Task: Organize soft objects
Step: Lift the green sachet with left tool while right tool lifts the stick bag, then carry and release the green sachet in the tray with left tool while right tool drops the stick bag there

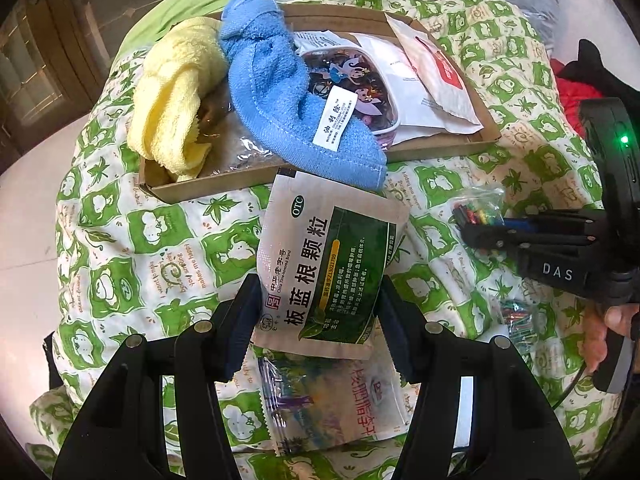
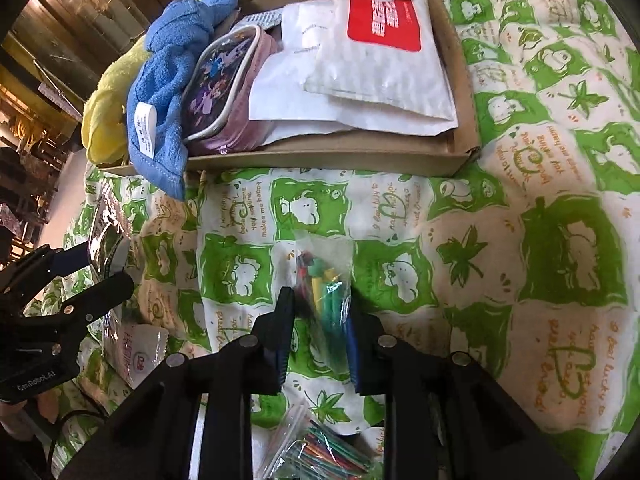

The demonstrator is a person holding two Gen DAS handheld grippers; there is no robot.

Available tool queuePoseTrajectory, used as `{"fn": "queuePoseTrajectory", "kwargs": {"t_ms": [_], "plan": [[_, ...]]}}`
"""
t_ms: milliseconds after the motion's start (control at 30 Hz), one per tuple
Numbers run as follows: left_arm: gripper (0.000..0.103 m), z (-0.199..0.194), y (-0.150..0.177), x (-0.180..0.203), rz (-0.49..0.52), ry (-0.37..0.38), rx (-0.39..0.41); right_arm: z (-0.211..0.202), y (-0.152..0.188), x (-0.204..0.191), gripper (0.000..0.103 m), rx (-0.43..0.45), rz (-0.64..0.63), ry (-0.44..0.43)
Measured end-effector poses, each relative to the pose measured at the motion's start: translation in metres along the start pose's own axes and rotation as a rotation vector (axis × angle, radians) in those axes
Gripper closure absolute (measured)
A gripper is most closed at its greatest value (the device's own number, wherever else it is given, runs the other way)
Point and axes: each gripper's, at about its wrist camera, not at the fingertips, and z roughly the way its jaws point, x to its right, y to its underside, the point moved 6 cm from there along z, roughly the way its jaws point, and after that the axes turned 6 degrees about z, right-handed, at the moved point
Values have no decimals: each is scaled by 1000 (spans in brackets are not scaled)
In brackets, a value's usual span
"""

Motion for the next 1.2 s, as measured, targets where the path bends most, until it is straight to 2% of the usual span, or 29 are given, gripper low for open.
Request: {"fn": "queuePoseTrajectory", "kwargs": {"t_ms": [167, 667, 967, 1200], "plan": [[45, -2, 0, -2, -3, 5, 7, -23, 4, 2, 96, 36, 12, -21], [45, -19, -19, 3, 4, -18, 36, -55, 1, 2, 97, 99, 27, -60], [45, -29, -54, 23, 45, -38, 69, -61, -7, 11, 97, 101, 42, -71], [45, -29, -69, 20, 42, -61, 73, -64, -8, 14, 97, 113, 60, -72]]}}
